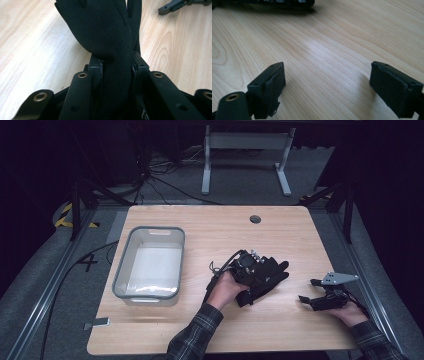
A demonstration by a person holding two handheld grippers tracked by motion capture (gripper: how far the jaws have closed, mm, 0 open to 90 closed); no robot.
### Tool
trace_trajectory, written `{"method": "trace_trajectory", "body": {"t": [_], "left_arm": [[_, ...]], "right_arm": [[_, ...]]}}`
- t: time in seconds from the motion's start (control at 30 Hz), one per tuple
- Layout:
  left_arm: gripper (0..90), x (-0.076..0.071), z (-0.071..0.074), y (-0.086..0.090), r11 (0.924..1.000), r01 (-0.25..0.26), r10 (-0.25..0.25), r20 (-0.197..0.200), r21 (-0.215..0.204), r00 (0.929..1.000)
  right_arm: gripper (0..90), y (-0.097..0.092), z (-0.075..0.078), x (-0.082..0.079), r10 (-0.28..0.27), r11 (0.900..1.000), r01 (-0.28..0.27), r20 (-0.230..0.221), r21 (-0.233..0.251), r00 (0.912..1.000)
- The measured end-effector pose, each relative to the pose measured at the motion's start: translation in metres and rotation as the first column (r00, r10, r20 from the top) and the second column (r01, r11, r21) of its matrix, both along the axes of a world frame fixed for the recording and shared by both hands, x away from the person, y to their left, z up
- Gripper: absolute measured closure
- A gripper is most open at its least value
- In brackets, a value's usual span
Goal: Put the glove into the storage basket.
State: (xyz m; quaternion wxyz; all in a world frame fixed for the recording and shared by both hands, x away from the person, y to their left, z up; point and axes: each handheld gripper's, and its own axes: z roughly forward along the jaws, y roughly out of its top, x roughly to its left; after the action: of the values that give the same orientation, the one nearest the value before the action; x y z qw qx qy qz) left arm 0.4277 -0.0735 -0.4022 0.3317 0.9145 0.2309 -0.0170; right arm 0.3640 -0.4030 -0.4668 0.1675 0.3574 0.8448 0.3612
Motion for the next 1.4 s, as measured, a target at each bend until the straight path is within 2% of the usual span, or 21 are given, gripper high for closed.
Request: {"method": "trace_trajectory", "body": {"t": [0.17,0.4,0.83,0.97,1.2,1.4], "left_arm": [[69.2,0.0,0.013,0.012,0.9998,-0.019,0.018,0.008,0.004,0.9998],[69.2,0.001,0.026,0.026,0.9987,-0.047,0.048,0.015,-0.017,0.9987],[69.2,0.002,0.05,0.061,0.9918,-0.121,0.122,0.037,-0.042,0.9918],[69.2,0.003,0.055,0.069,0.9905,-0.133,0.135,0.048,-0.035,0.9897],[69.2,0.003,0.064,0.094,0.9817,-0.184,0.187,0.064,-0.05,0.9803],[69.2,0.002,0.071,0.121,0.9693,-0.239,0.243,0.078,-0.06,0.967]], "right_arm": [[13.4,0.0,0.0,0.0,-0.001,1.0,0.001,0.0,-0.001,1.0],[13.4,0.0,0.0,0.0,0.0,1.0,0.0,0.0,-0.001,1.0],[13.0,0.001,0.0,0.0,-0.002,1.0,0.002,-0.001,-0.002,1.0],[13.0,0.001,0.0,0.0,-0.002,1.0,0.002,-0.001,-0.002,1.0],[12.9,0.001,0.0,0.0,-0.002,1.0,0.002,-0.001,-0.002,1.0],[12.8,0.001,0.0,0.0,-0.004,1.0,0.004,-0.002,-0.001,1.0]]}}
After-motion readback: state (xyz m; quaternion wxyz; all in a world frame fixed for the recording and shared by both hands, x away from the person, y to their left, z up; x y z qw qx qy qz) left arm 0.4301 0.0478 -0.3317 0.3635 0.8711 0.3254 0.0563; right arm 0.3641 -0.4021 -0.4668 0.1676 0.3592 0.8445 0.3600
